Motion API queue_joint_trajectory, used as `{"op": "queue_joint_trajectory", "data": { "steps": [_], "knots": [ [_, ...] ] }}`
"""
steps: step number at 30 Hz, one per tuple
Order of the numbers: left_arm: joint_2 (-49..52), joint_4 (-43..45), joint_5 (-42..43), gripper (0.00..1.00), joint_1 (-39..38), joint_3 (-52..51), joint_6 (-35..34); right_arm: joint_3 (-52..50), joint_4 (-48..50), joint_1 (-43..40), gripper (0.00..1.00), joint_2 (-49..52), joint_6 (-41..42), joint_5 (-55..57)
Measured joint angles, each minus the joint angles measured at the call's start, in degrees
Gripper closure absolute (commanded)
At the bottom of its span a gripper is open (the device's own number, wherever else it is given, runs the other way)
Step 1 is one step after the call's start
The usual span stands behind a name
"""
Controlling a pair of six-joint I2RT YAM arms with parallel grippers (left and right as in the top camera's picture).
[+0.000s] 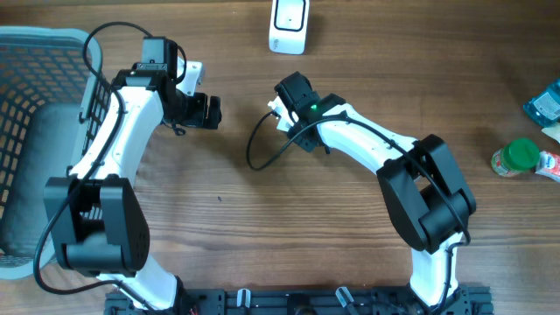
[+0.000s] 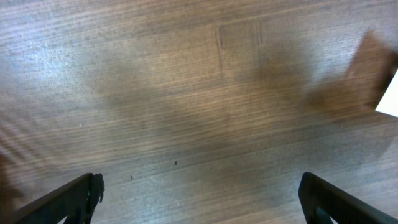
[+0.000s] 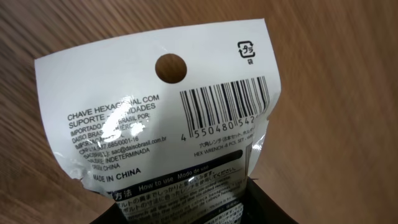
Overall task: Scan the item barcode
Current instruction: 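Lift the packet with the right gripper, barcode side up, toward the scanner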
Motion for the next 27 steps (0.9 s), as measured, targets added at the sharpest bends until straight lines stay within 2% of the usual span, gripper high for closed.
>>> {"op": "queue_joint_trajectory", "data": {
  "steps": [5,10,14,20,27],
  "knots": [
    [0.0,3.1,0.0,0.0,0.0,0.0,0.0,-0.1,7.6,0.0,0.95,0.0,-5.6,0.6],
    [0.0,5.4,0.0,0.0,0.0,0.0,-0.2,-0.2,10.8,0.0,0.95,-3.2,-8.6,1.1],
    [0.0,6.9,0.0,0.0,0.0,0.0,-0.2,-0.2,8.8,0.0,0.96,-14.2,-9.1,-3.7],
    [0.0,7.3,0.0,0.0,0.0,0.0,-0.2,-0.2,1.1,0.0,0.95,-20.0,-11.4,-9.0],
    [0.0,7.9,0.0,0.0,0.0,0.0,-0.2,-0.2,-0.2,0.0,0.95,-28.1,-23.8,-11.2]
  ]
}}
